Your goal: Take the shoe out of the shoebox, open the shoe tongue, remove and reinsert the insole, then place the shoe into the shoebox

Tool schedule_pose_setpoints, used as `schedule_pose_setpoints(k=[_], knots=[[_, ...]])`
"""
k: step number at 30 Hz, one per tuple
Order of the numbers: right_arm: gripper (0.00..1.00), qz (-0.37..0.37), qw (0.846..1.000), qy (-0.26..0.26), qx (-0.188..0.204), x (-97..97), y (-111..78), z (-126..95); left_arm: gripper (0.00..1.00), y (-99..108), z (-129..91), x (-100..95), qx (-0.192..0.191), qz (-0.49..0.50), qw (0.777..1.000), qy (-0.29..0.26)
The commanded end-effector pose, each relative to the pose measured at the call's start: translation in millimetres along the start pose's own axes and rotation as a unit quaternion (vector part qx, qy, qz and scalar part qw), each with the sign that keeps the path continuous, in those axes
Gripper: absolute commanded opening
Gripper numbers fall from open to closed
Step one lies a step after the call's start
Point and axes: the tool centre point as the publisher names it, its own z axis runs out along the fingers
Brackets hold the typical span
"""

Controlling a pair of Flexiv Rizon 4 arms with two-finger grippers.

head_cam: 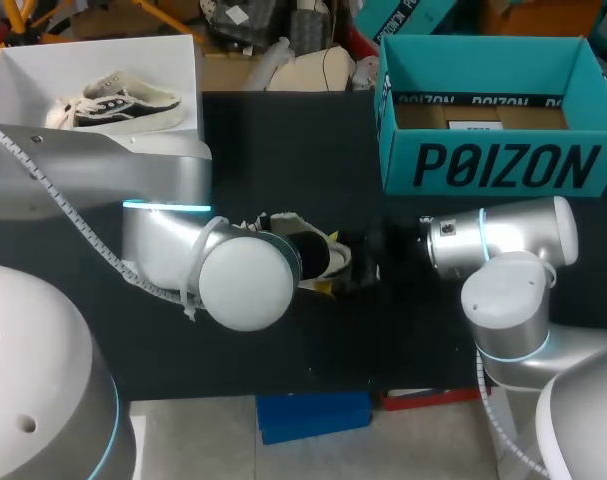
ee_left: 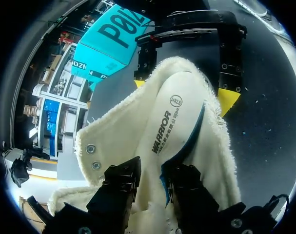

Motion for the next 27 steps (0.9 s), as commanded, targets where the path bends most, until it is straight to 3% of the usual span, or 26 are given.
schedule_pose_setpoints(k=[1,19,20,22,27], knots=[[0.00,0.001,1.000,0.001,0.000,2.1,-0.6,-1,0.29,1,19,1.5,-0.001,0.002,1.000,0.004],[0.00,0.001,1.000,0.001,0.000,2.1,-0.6,-1,0.26,1,47,6.2,-0.022,0.015,1.000,0.015],[0.00,0.001,1.000,0.001,0.000,2.1,-0.6,-1,0.25,1,48,6.4,-0.023,0.016,0.999,0.018],[0.00,0.001,1.000,0.001,0.000,2.1,-0.6,-1,0.00,1,48,6.6,-0.020,0.013,0.999,0.031],[0.00,0.001,1.000,0.001,0.000,2.1,-0.6,-1,0.00,0,46,2.3,-0.016,0.014,0.998,0.063]])
